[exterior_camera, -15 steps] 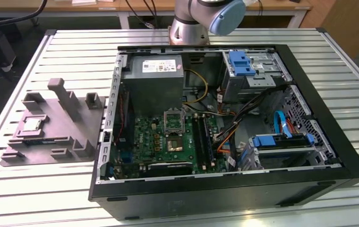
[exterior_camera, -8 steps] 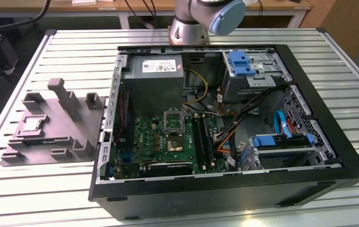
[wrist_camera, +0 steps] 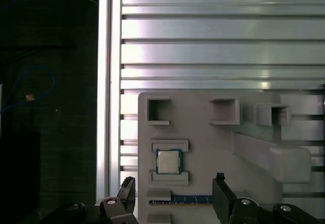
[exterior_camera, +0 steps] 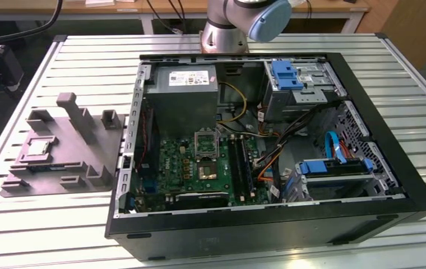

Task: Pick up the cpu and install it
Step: 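Pick up the cpu and move it towards the insertion slot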

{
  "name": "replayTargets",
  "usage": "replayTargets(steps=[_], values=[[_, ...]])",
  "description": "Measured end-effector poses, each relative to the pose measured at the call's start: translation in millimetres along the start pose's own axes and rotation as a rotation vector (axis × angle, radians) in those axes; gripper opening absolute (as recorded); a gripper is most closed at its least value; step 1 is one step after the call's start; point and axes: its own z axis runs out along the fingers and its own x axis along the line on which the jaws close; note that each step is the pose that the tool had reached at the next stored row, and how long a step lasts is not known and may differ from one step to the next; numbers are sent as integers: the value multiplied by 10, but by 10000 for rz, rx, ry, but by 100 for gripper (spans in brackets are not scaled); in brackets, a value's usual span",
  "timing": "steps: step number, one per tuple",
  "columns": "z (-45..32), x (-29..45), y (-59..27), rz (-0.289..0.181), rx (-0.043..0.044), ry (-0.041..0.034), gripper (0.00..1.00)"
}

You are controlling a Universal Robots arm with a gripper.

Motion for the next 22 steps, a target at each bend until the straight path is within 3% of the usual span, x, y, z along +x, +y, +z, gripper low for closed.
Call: replayTargets(steps=[5,10,22], values=[[13,4,-1,-69,-1,-17,71],[32,10,-3,-619,8,10,71],[107,17,-6,-633,9,14,71]])
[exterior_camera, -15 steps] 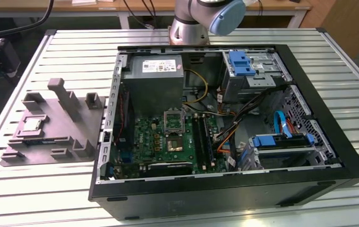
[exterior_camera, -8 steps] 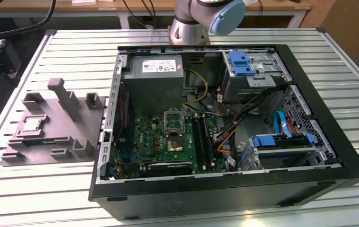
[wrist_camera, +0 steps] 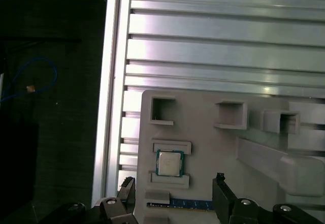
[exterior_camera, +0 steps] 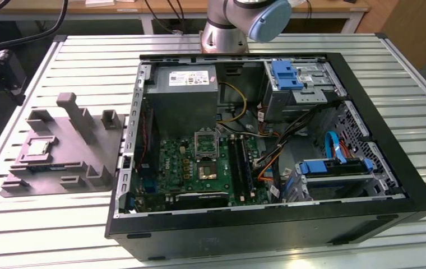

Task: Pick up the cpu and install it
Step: 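Pick up the cpu and move it towards the insertion slot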

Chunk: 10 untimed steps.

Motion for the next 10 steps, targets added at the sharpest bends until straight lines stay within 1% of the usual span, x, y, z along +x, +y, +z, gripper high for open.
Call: replayTargets(steps=[10], values=[[3,0,0,0,-4,-4,71]])
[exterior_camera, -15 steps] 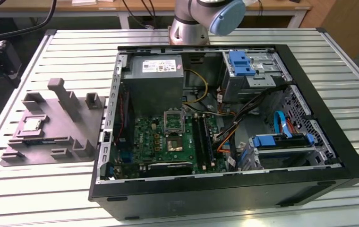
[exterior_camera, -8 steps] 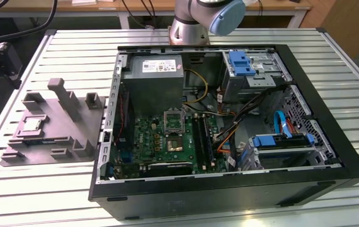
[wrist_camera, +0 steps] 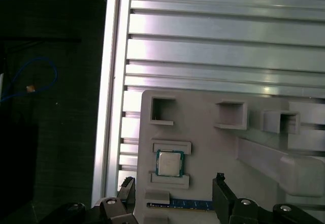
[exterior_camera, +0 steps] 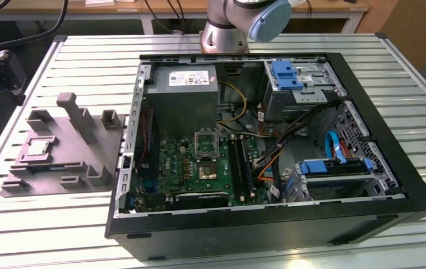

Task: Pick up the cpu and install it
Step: 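Pick up the cpu and move it towards the insertion slot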

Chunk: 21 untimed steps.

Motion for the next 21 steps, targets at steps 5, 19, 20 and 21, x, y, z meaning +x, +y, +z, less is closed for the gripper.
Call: replayTargets(steps=[5,19,20,21], values=[[1,0,0,-1,-1,1,62],[60,-1,-3,0,2,1,62],[63,-1,-3,-1,1,0,63],[67,-1,-3,-1,-1,-2,63]])
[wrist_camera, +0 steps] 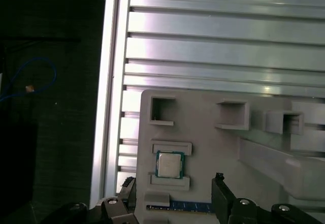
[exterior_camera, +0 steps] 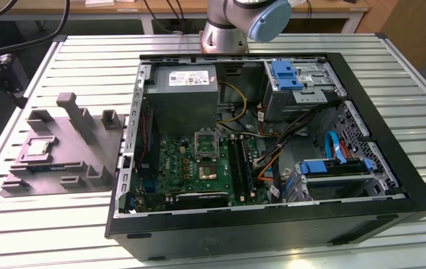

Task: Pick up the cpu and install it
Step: 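Pick up the cpu and move it towards the insertion slot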

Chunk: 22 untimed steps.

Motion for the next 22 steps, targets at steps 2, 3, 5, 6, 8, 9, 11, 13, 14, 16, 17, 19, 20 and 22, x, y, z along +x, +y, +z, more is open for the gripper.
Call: replayTargets(steps=[2,3,5,6,8,9,11,13,14,16,17,19,20,22], values=[[13,0,-1,0,-1,-1,69],[19,0,-1,0,0,0,69],[31,0,-2,1,1,0,68],[37,0,-2,1,0,0,68],[49,0,-3,1,0,0,68],[75,0,-4,1,0,0,61],[78,0,-5,1,2,2,61],[225,-2,-14,-1,1,-26,47],[224,-2,-14,0,3,-24,40],[224,-2,-14,-1,2,-24,40],[224,-2,-15,-1,3,-24,40],[225,-2,-15,-1,2,-25,40],[226,-2,-14,-1,2,-25,40],[226,-2,-14,-1,1,-25,40]])
